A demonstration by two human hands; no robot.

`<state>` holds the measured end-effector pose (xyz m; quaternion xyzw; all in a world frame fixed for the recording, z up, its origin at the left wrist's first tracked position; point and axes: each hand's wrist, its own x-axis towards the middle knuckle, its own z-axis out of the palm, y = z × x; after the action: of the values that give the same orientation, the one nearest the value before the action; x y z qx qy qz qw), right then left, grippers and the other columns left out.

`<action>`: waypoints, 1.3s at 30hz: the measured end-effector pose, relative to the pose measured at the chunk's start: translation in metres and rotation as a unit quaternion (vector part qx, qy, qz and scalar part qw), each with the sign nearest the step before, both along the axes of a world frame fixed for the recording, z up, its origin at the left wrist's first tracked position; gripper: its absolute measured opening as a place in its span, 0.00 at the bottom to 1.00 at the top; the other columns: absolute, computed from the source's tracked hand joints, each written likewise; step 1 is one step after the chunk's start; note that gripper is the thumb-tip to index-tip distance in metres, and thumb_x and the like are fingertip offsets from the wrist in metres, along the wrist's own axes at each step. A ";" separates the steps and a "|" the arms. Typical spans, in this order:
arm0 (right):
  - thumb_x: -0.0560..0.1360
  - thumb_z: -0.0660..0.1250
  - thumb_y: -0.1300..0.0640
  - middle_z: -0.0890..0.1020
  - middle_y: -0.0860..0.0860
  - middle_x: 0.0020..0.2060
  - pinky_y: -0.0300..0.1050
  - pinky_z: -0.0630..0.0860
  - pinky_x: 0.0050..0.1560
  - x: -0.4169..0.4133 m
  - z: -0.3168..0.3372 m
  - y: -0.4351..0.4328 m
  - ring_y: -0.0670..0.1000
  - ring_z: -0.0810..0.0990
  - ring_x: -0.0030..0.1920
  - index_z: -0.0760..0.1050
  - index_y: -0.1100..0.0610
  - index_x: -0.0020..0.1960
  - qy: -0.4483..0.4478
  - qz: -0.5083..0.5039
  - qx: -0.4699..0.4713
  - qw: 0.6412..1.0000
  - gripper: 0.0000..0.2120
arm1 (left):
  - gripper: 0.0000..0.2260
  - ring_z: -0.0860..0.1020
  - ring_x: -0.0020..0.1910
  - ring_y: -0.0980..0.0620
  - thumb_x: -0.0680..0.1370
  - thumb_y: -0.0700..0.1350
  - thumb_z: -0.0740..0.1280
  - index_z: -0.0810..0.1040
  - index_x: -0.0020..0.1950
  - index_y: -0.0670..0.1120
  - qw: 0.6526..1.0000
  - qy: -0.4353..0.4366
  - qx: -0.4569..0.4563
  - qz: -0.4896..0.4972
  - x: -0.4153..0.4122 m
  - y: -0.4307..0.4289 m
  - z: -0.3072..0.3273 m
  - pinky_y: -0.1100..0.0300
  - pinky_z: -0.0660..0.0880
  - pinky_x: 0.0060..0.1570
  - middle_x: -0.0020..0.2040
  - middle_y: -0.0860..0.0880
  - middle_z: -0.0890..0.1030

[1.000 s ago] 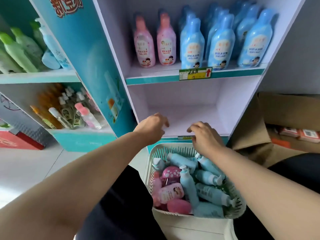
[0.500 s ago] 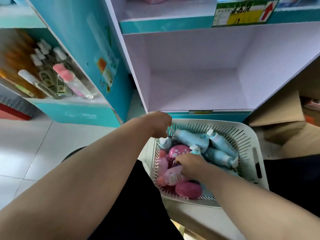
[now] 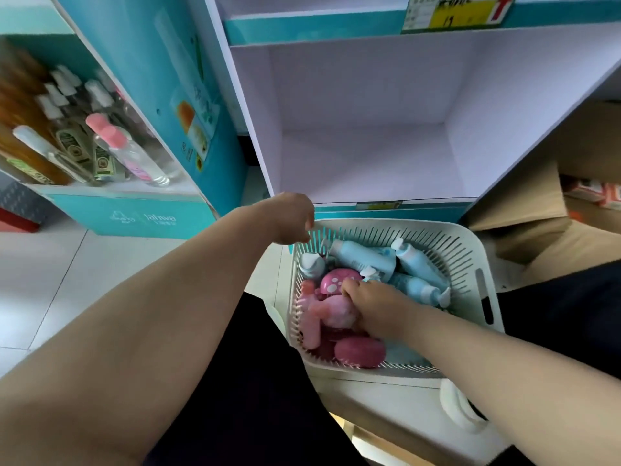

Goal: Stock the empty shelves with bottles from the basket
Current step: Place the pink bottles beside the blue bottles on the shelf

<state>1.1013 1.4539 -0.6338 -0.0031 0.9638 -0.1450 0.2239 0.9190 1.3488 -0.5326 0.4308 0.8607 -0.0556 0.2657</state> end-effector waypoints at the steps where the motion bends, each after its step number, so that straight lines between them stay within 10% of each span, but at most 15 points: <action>1: 0.72 0.68 0.58 0.79 0.57 0.51 0.51 0.71 0.45 0.000 0.014 0.006 0.59 0.78 0.52 0.64 0.57 0.59 -0.002 -0.014 -0.030 0.999 0.19 | 0.13 0.75 0.62 0.48 0.77 0.46 0.68 0.79 0.60 0.47 1.000 -0.006 -0.009 -0.007 0.003 0.000 -0.001 0.58 0.69 0.59 0.60 0.49 0.78; 13: 0.69 0.75 0.51 0.77 0.49 0.53 0.46 0.74 0.47 0.028 0.097 0.042 0.52 0.77 0.48 0.59 0.49 0.61 0.099 -0.167 -0.106 0.975 0.29 | 0.15 0.79 0.53 0.41 0.76 0.36 0.62 0.70 0.63 0.43 0.992 0.023 -0.095 -0.074 0.081 -0.021 -0.066 0.53 0.74 0.43 0.55 0.42 0.79; 39: 0.70 0.74 0.55 0.79 0.52 0.52 0.48 0.74 0.44 0.021 0.043 0.060 0.55 0.79 0.48 0.61 0.52 0.62 0.077 -0.215 -0.158 0.961 0.28 | 0.13 0.72 0.63 0.43 0.81 0.41 0.59 0.79 0.61 0.44 0.939 0.125 -0.235 -0.217 0.084 0.017 -0.129 0.51 0.73 0.56 0.61 0.45 0.77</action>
<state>1.1228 1.5140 -0.5905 0.1582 0.9209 -0.3392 0.1093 1.0030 1.3654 -0.6613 0.5220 0.7350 -0.3660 0.2309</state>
